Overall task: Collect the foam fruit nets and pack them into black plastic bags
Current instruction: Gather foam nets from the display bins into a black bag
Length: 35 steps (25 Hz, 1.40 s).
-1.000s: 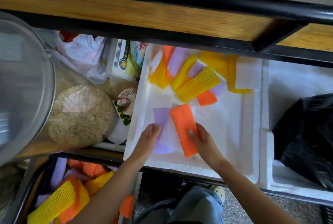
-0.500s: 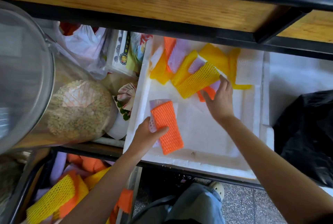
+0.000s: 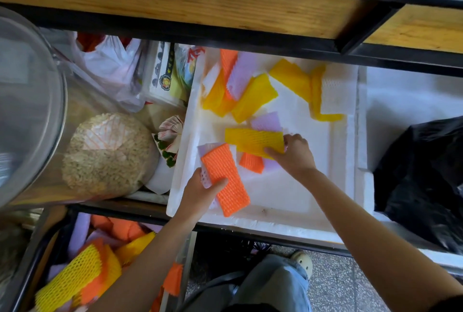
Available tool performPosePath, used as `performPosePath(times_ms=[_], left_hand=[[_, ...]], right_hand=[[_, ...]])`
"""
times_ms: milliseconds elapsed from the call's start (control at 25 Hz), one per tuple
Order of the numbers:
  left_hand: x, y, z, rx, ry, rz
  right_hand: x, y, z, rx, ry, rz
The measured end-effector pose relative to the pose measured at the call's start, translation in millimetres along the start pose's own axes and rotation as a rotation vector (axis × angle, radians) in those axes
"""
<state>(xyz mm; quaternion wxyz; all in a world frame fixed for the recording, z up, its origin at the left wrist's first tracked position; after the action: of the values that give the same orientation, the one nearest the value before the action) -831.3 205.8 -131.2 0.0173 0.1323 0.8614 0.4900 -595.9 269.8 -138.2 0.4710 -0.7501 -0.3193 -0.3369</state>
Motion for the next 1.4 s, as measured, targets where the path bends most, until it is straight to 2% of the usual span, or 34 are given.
performPosePath(times_ms=[80,240,400,600,840,1000,1080,1240,1400], left_hand=[[2,-6,0,-0.002,0.065,-0.017],[-5,-4,2,-0.028,0.161,-0.031],[-41,14,-3,-0.051,0.175,-0.07],[-91,66,-35,-0.266,0.264,-0.136],[-166,135,-84,-0.577,0.137,-0.139],[-234,183,-134,-0.9,0.03,-0.047],[-270,205,-151,-1.003,-0.009,-0.002],[-341,244,-164,-1.056,-0.095,0.051],[-415,273,-166,-1.068,-0.229,0.159]], right_hand=[[5,3,-19,0.002,-0.006,0.119],[40,-3,-55,0.006,0.108,0.227],[48,-28,-99,0.233,0.023,0.164],[79,-22,-135,0.331,0.025,0.182],[162,18,-178,0.315,0.207,0.296],[231,56,-204,0.347,0.345,0.323],[262,78,-213,0.36,0.412,0.329],[328,129,-232,0.304,0.638,0.384],[385,194,-235,0.156,0.81,0.525]])
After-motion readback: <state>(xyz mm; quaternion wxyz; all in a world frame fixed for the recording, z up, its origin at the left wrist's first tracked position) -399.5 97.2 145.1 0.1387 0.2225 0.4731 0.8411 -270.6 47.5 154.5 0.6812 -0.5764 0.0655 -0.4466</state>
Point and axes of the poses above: each hand's wrist, its own z-axis towards the middle knuckle, its own x-axis out of the back of the hand, y = z × x, the point moved 7 cm from there along z, towards the middle knuckle, and after that the axes turned 1 degree about -x, right-handed, at the moved point
